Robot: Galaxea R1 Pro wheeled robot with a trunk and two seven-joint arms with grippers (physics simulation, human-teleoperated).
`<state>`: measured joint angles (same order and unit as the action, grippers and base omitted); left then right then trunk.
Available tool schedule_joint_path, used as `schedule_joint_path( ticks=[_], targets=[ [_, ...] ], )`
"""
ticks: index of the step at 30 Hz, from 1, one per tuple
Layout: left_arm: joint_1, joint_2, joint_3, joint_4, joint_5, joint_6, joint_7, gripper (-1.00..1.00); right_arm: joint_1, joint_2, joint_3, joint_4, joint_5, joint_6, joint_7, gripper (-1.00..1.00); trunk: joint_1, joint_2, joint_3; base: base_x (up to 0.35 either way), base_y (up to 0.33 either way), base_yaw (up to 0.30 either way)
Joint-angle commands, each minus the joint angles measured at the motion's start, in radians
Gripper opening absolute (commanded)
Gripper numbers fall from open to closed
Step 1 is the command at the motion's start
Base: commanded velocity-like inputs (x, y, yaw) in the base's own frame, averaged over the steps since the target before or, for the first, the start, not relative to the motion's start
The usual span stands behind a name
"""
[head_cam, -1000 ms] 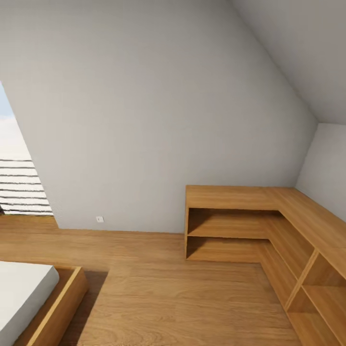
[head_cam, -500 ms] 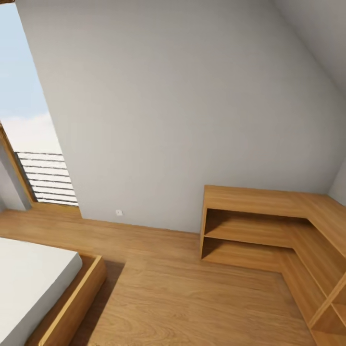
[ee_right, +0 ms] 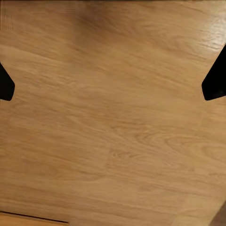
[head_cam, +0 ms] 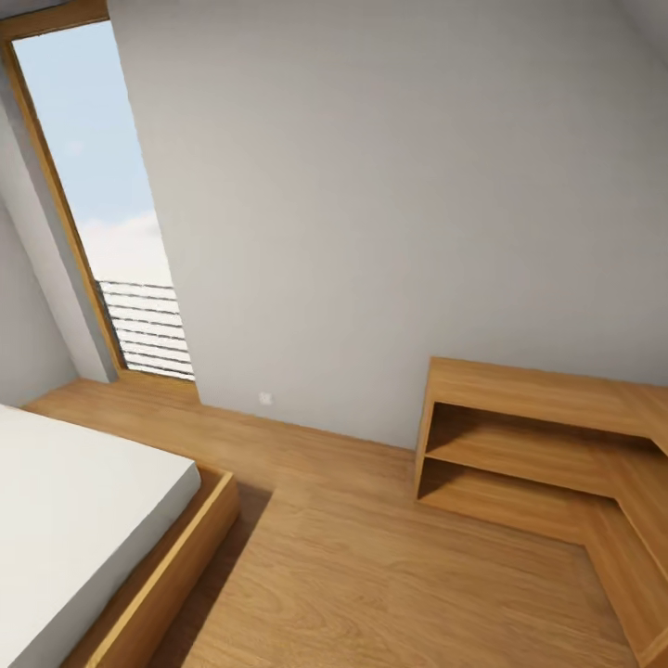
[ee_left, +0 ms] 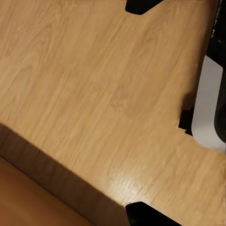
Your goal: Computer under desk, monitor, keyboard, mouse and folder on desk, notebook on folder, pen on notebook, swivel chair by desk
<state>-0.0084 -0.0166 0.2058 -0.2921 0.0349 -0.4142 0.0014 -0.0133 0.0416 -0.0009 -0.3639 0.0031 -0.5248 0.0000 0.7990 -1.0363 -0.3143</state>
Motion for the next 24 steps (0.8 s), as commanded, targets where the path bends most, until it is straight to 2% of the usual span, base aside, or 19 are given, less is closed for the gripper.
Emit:
schedule_joint_path(
  ticks=[1,8,17,24],
  targets=[
    [-0.001,0.0,0.0,0.001,0.003,-0.003,0.0,1.0,0.0,0.0,0.0,0.0,0.0,-0.003,0.0,1.0,0.0,-0.001,-0.002,-0.116,-0.129,0.262],
    [-0.001,0.0,0.0,0.001,0.003,-0.003,0.0,1.0,0.0,0.001,0.0,0.0,0.0,-0.003,0.0,1.0,0.0,-0.001,-0.007,-0.039,-0.044,0.262],
    [-0.001,0.0,0.0,0.001,0.003,-0.002,0.0,1.0,0.0,0.001,0.0,0.002,0.0,-0.003,0.0,1.0,0.0,-0.001,-0.014,-0.049,-0.203,0.262],
    [-0.001,0.0,0.0,0.001,0.003,-0.002,0.0,1.0,0.0,0.005,0.0,0.001,-0.002,-0.008,0.001,1.0,0.0,-0.001,-0.018,-0.01,-0.038,0.265]
  ],
)
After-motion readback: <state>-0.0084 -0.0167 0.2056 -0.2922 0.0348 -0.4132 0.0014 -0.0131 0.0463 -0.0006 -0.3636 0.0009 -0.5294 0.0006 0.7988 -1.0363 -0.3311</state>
